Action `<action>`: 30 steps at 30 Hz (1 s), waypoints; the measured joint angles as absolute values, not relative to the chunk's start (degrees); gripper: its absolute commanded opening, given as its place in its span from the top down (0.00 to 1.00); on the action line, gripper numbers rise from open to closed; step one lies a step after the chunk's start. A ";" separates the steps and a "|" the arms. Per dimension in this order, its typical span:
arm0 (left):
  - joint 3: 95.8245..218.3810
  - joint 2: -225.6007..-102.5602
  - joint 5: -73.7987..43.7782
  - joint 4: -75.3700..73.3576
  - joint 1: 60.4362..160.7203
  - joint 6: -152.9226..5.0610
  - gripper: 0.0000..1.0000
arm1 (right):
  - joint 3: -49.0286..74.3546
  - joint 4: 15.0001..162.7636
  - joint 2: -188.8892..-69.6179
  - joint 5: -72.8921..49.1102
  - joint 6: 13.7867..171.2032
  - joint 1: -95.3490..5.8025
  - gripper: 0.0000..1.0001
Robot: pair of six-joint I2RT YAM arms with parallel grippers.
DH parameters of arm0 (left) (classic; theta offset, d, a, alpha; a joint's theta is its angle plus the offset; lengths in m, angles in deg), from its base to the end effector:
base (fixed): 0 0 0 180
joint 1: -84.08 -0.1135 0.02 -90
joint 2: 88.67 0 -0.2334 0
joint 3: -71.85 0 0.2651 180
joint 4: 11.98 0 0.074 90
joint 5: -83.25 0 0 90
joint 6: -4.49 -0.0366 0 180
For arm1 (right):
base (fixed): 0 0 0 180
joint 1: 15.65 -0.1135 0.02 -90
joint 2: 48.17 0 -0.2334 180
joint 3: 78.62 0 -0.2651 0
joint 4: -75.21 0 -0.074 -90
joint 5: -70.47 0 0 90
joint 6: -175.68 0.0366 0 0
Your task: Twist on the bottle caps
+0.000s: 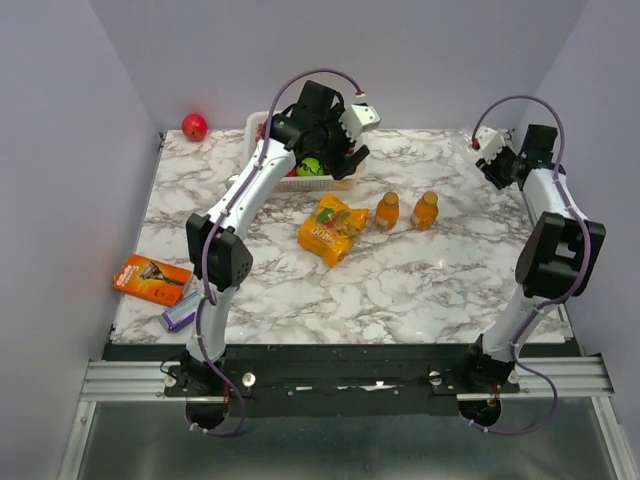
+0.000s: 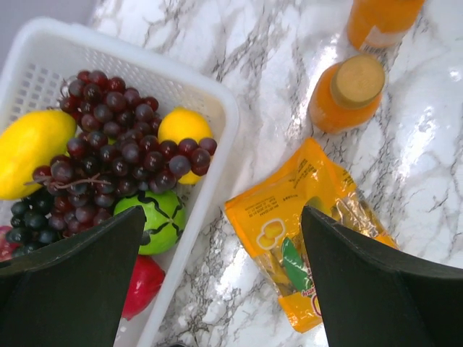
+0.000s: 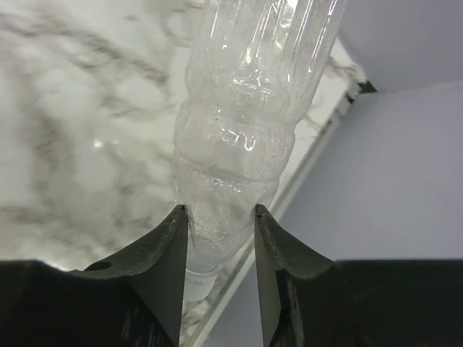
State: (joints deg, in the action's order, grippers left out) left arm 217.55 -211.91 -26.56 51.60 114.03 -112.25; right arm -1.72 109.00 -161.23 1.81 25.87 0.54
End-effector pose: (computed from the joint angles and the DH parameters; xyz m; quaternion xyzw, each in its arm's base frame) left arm 0.4050 -0.2477 0.3387 0.4884 0.7555 -0.1680 0.4030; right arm 0.4365 -0.1128 0.2077 -0.4033 0.8120 -0.1034 0.4090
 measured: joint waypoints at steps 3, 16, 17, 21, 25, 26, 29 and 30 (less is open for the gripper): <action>218.34 -210.69 -28.97 51.49 113.75 -110.96 0.01 | 7.83 109.08 -150.69 5.59 21.37 -1.30 0.99; 211.04 -205.90 -47.57 42.66 111.89 -87.69 0.01 | 28.92 117.45 -116.29 23.84 -5.61 -10.94 1.00; 211.04 -205.90 -49.23 41.83 112.29 -85.94 0.01 | 29.47 118.31 -115.66 24.13 -7.53 -12.29 1.00; 212.00 -206.12 -56.62 40.67 112.81 -81.52 0.01 | 32.55 120.38 -112.40 25.02 -16.86 -14.98 1.00; 215.85 -207.22 -61.45 41.83 113.03 -78.81 0.01 | 35.28 121.45 -108.99 26.47 -23.33 -15.22 0.99; 216.28 -207.24 -62.60 42.53 113.03 -78.22 0.01 | 35.39 121.52 -108.57 27.03 -24.21 -15.22 1.00; 216.70 -207.81 -64.92 44.60 113.20 -77.04 0.01 | 35.41 121.52 -108.16 29.46 -26.06 -15.22 1.00; 216.72 -208.11 -65.47 45.26 113.25 -76.84 0.01 | 35.41 121.52 -108.16 29.96 -26.43 -15.22 1.00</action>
